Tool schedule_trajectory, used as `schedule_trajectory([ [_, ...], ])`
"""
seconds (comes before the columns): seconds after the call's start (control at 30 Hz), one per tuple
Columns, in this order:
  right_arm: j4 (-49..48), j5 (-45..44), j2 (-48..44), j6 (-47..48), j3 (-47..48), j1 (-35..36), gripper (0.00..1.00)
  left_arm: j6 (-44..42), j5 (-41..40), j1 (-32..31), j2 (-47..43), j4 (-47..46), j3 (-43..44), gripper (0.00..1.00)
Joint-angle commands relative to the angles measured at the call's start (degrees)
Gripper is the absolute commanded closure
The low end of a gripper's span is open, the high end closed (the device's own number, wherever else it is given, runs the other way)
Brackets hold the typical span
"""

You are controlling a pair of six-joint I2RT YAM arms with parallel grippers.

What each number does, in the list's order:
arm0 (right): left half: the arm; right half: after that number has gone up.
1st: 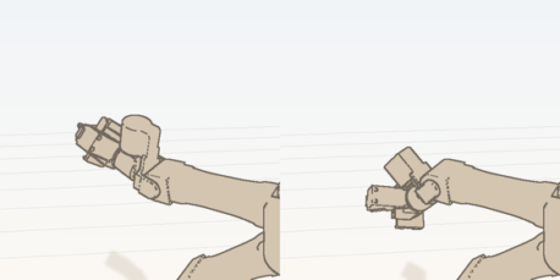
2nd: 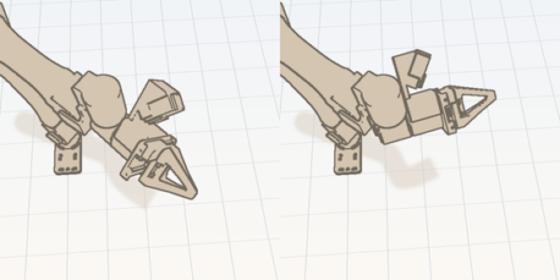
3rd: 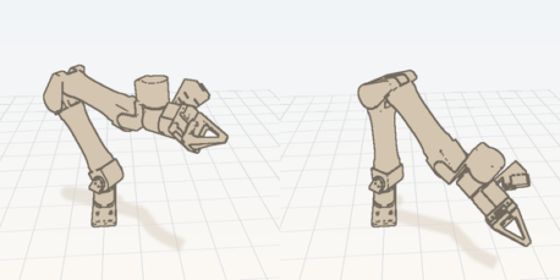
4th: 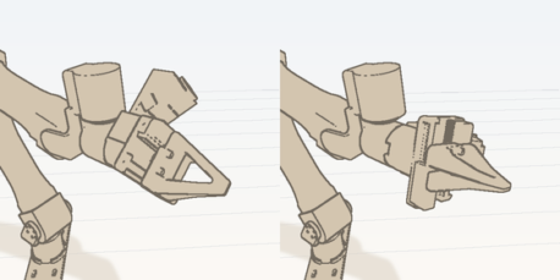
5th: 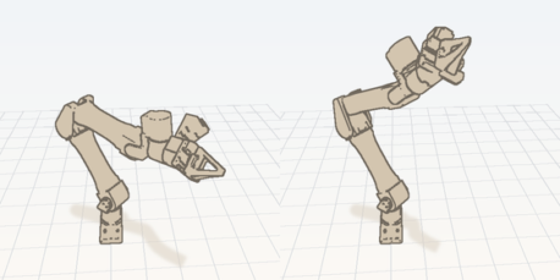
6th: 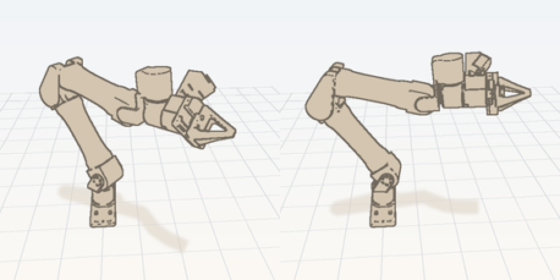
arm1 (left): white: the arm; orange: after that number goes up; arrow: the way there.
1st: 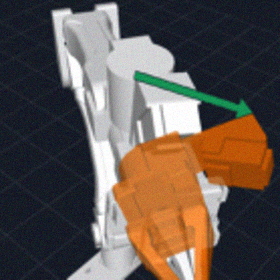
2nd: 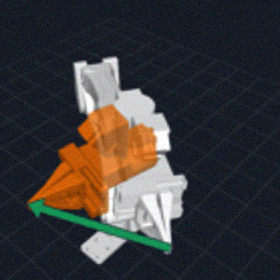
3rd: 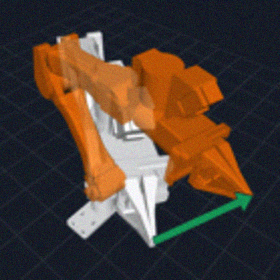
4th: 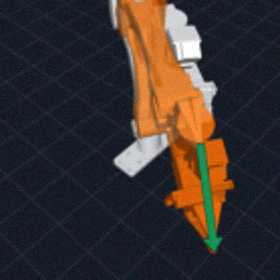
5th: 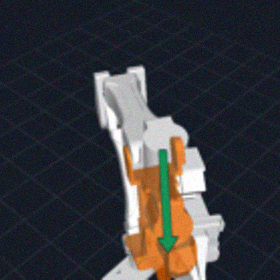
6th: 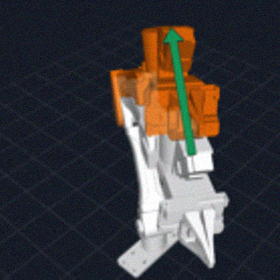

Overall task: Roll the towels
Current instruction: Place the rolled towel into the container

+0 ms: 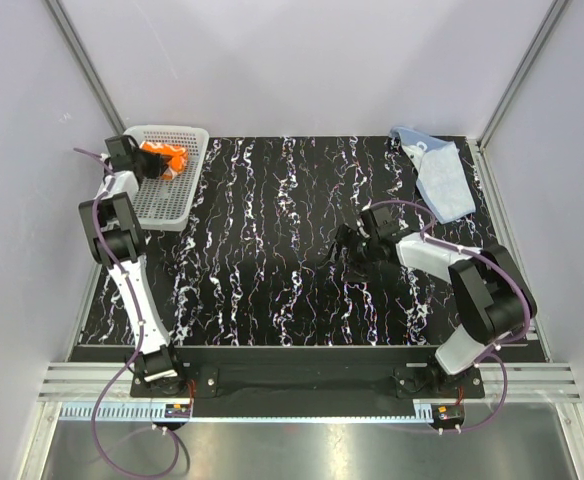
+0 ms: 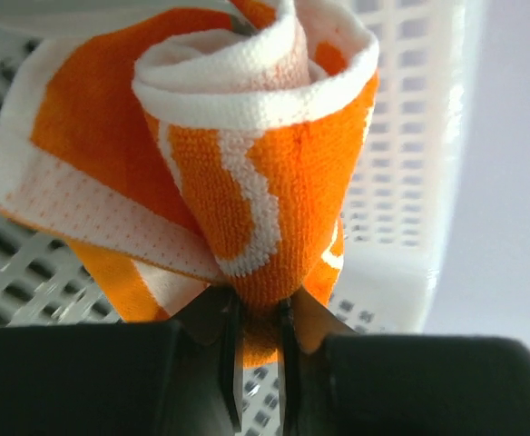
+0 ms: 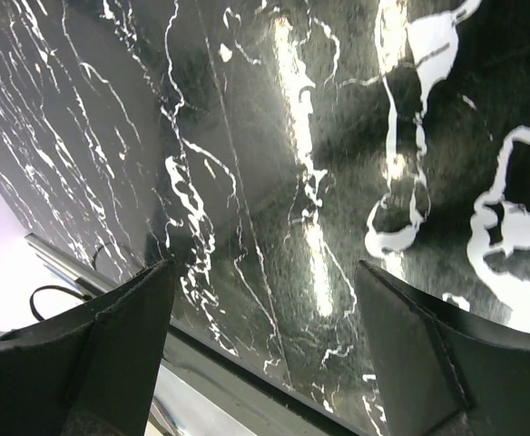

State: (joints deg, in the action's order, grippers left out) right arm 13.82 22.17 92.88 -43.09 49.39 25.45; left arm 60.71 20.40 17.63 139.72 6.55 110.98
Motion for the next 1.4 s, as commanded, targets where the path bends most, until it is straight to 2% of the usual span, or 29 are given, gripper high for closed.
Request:
schedule_trajectory([
  [0.0,-2.84,1.91,1.6,1.17,2.73,0.04,0.14,6.07,3.85,0.13,1.78,-16.17,0.83,0.93],
  [0.13,-3.63,2.43,2.22,1.08,3.0,0.04,0.14,8.99,4.91,-0.14,3.62,-26.4,-1.38,0.83],
  [0.33,-3.63,2.44,2.13,1.34,2.65,0.04,0.14,9.34,5.52,-0.49,5.47,-27.55,-0.93,0.77],
  [0.37,-3.54,2.52,2.13,1.34,2.56,0.04,0.14,9.6,5.52,-0.49,5.56,-28.07,-1.55,0.69],
  [0.5,-3.54,2.61,1.43,1.17,2.56,0.04,0.14,10.13,6.05,-0.4,5.04,-29.14,-4.19,0.52],
  [0.77,-2.31,1.91,-1.29,0.64,1.68,0.04,0.14,10.31,6.75,0.48,0.91,-28.96,-10.33,0.53],
  [0.97,-1.35,1.64,-3.67,0.2,0.8,0.04,0.14,9.78,7.81,1.79,-2.52,-27.03,-14.65,0.55],
  [1.07,-0.64,1.38,-4.55,0.2,0.54,0.04,0.14,9.34,8.42,2.06,-3.31,-25.89,-15.71,0.51],
  [1.17,-0.03,1.21,-5.34,0.11,0.45,0.12,0.14,7.59,8.08,2.23,-3.84,-19.93,-14.57,0.5],
  [1.2,0.41,1.12,-5.43,0.2,0.45,0.04,0.14,6.54,7.73,2.24,-4.28,-17.3,-14.48,0.46],
  [1.23,0.59,1.12,-5.69,0.29,0.54,0.04,0.14,6.01,7.55,2.24,-4.63,-16.49,-14.47,0.34],
  [1.3,0.76,1.12,-5.87,0.46,0.62,0.04,0.14,3.99,5.88,2.24,-4.98,-9.5,-12.81,0.31],
  [1.37,1.12,1.12,-5.78,0.64,0.8,0.04,0.14,3.1,5.09,2.41,-5.33,-7.87,-12.45,0.3],
])
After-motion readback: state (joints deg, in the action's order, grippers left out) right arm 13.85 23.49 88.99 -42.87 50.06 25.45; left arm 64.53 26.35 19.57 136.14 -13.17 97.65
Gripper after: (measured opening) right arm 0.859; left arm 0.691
